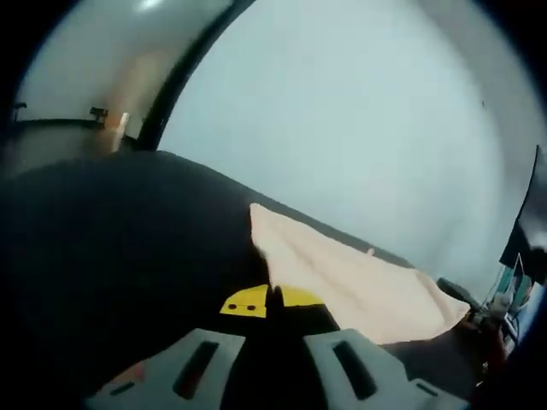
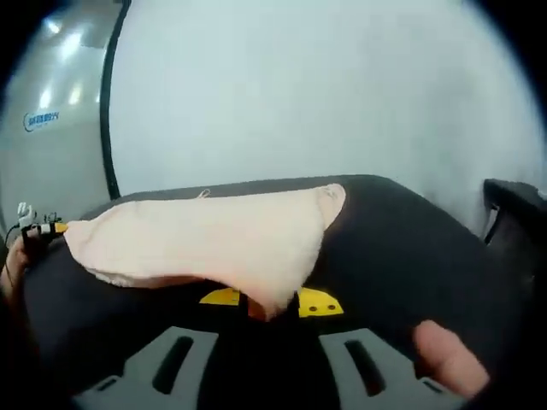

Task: Fold the towel on the table until its edges align and the towel forms a compact rectangular stack.

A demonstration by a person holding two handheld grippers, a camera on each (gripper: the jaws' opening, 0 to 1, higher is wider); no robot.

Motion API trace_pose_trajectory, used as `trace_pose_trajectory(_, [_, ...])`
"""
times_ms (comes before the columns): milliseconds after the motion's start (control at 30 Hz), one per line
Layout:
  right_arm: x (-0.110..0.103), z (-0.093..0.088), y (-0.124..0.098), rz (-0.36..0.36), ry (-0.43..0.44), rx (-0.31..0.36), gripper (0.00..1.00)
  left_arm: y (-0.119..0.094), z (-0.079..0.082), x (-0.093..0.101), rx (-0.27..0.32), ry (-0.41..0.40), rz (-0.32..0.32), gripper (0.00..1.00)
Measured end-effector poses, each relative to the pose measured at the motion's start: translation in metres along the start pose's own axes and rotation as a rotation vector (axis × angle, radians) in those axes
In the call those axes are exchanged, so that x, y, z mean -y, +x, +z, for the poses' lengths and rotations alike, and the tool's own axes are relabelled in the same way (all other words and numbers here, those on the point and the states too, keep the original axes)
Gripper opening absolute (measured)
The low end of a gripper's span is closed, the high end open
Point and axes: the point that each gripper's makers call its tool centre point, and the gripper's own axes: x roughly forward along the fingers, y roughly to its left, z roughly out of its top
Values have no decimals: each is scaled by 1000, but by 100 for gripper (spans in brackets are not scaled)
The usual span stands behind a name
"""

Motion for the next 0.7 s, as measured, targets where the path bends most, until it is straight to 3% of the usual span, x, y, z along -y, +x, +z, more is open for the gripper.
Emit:
trace_pose_trajectory(33, [7, 8, 0, -40, -73, 32, 1, 0, 0, -2, 3, 4, 10, 5])
trace_pose_trajectory(100, [9, 25, -9, -35, -168, 110, 1, 0, 1, -2, -9, 48, 0, 5])
trace_pose_trajectory(167, [22, 39, -14, -79, -370, 133, 1, -2, 0, 5, 3, 67, -5, 3])
trace_pose_trajectory(200, [32, 45, -17, -126, -474, 140, 1, -2, 4, 9, 25, 56, -41, 3])
trace_pose_trajectory(233, [40, 51, -20, -163, -539, 140, 1, -4, 5, 8, 33, 44, -44, 3])
trace_pose_trajectory(267, [34, 62, -24, -132, -612, 184, 1, -7, 4, 13, 38, 39, -56, 3])
trace_pose_trajectory(333, [28, 75, -35, -133, -659, 224, 1, -10, 7, 11, 62, 25, -51, 3])
trace_pose_trajectory(400, [19, 85, -46, -151, -768, 263, 1, -13, 15, 10, 111, -9, -44, 3])
trace_pose_trajectory(467, [-1, 79, -50, -127, -884, 266, 1, -16, 14, 8, 127, -35, -28, 3])
trace_pose_trajectory(533, [-24, 62, -46, -69, -975, 255, 2, -15, 13, 8, 127, -33, -19, 3])
trace_pose_trajectory(633, [-54, 22, -32, 57, -861, 179, 9, -13, 7, 8, 110, 22, 30, 4])
trace_pose_trajectory(700, [-58, 9, -28, 70, -749, 149, 28, -10, 5, 7, 100, 32, 31, 4])
